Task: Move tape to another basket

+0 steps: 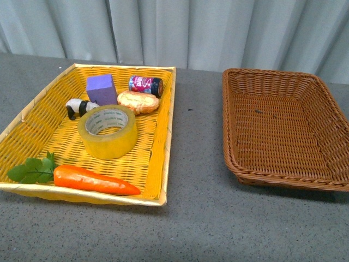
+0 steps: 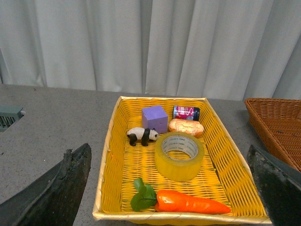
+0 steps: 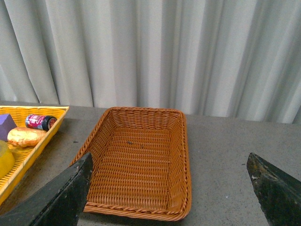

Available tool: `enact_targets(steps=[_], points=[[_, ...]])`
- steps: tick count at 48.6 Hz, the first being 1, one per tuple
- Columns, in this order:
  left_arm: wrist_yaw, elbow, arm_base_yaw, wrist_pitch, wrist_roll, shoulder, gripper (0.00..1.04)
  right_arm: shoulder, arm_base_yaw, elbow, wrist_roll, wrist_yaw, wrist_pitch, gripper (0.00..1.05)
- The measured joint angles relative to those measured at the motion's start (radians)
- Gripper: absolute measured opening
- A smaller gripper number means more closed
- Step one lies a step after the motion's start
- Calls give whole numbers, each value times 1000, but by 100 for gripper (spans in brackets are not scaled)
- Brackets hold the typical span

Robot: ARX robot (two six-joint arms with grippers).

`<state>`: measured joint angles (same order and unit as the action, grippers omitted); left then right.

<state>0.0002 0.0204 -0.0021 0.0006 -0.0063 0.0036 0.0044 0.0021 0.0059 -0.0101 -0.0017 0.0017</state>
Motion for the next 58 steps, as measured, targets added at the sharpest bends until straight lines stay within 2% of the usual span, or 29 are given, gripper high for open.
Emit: enact_targets(steps=[58], points=[[0,0,0,0,0,0,98,0,0,0,0,0,0,96]])
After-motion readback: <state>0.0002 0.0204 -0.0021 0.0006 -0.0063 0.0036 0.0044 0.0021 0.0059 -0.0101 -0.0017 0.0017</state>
